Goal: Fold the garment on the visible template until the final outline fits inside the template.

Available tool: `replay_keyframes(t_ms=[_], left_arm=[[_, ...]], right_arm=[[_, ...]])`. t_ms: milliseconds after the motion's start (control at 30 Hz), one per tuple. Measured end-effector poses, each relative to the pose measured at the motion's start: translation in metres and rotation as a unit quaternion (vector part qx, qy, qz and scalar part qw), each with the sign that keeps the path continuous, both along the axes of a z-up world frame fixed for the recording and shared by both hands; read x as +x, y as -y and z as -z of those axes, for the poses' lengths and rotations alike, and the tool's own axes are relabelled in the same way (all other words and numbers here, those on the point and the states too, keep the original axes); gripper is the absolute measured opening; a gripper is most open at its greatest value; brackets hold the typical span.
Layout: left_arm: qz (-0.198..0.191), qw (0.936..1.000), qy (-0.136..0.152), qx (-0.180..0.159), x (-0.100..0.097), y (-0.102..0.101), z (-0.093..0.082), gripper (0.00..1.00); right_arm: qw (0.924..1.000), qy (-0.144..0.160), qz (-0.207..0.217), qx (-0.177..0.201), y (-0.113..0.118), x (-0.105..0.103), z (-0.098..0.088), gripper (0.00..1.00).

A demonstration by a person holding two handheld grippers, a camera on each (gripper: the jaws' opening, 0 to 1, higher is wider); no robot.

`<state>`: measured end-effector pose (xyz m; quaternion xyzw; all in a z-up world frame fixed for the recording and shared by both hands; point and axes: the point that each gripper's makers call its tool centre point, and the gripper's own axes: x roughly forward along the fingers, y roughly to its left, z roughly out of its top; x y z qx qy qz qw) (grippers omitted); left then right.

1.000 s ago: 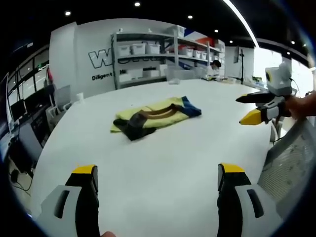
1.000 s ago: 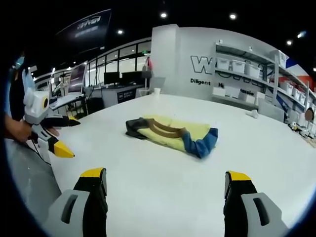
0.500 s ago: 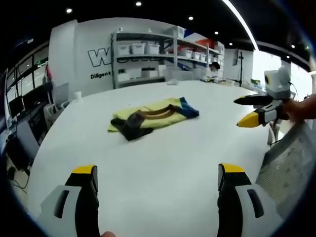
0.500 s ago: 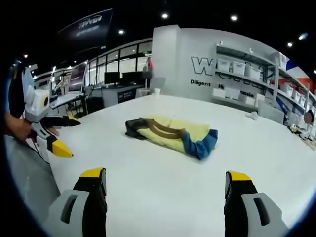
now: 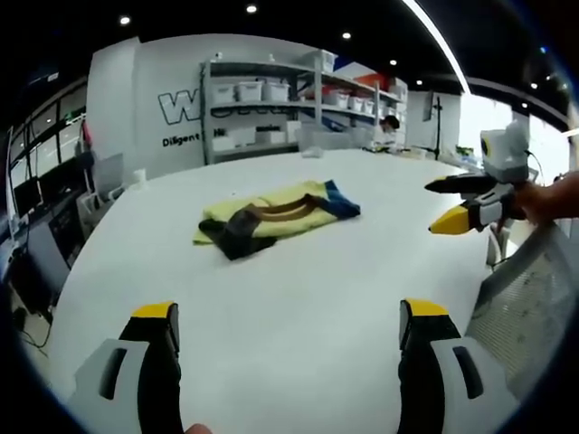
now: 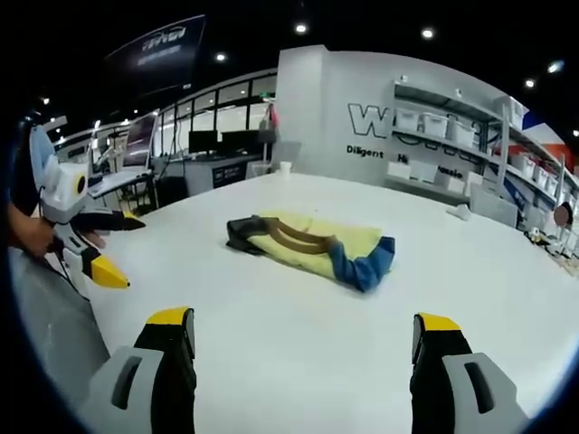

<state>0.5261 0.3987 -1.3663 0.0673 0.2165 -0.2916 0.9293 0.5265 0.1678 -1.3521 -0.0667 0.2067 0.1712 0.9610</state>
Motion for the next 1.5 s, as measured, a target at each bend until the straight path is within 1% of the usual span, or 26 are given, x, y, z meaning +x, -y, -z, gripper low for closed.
replay_keyframes(t_ms=[167,300,400,467,533,567,633,900,1100,1233,1500], left_arm=[[0.001,1.0000,0.002,-0.003,0.001,0.001,-0.003,0.98],[0.005,1.0000,0.001,0.004,0.001,0.002,-0.004,0.97],[0.004,1.0000,0.001,0.002,0.000,0.003,-0.004,0.97],[0.007,1.0000,0.001,0.006,0.000,0.003,-0.004,0.96],[0.013,0.9998,0.003,0.011,0.001,0.004,-0.005,0.96],[0.020,0.9996,0.007,0.020,0.002,0.005,-0.006,0.96],[0.024,0.9994,0.010,0.024,0.005,0.004,-0.008,0.95],[0.032,0.9990,0.019,0.026,0.032,0.006,-0.019,0.91],[0.051,0.9978,0.023,0.034,0.050,0.013,-0.019,0.86],[0.062,0.9968,0.027,0.042,0.062,0.015,-0.019,0.84],[0.072,0.9961,0.020,0.046,0.082,0.019,-0.016,0.79]], right_arm=[[1.0000,-0.002,-0.001,-0.002,0.000,0.001,0.001,0.98],[0.9999,-0.004,-0.005,-0.009,0.000,0.002,0.001,0.96],[0.9999,-0.007,-0.007,-0.010,0.000,0.002,0.002,0.95],[0.9999,-0.008,-0.007,-0.008,0.000,0.003,0.002,0.94],[0.9998,-0.010,-0.010,-0.014,0.001,0.006,0.001,0.93],[0.9998,-0.010,-0.011,-0.013,0.001,0.008,0.000,0.93],[0.9998,-0.006,-0.014,-0.013,0.002,0.014,-0.004,0.92],[0.9984,-0.002,-0.047,-0.032,-0.005,0.044,-0.011,0.87],[0.9968,-0.004,-0.066,-0.045,-0.009,0.060,-0.014,0.81],[0.9961,-0.009,-0.073,-0.049,-0.007,0.070,-0.010,0.78],[0.9939,-0.030,-0.087,-0.060,-0.005,0.084,0.003,0.72]])
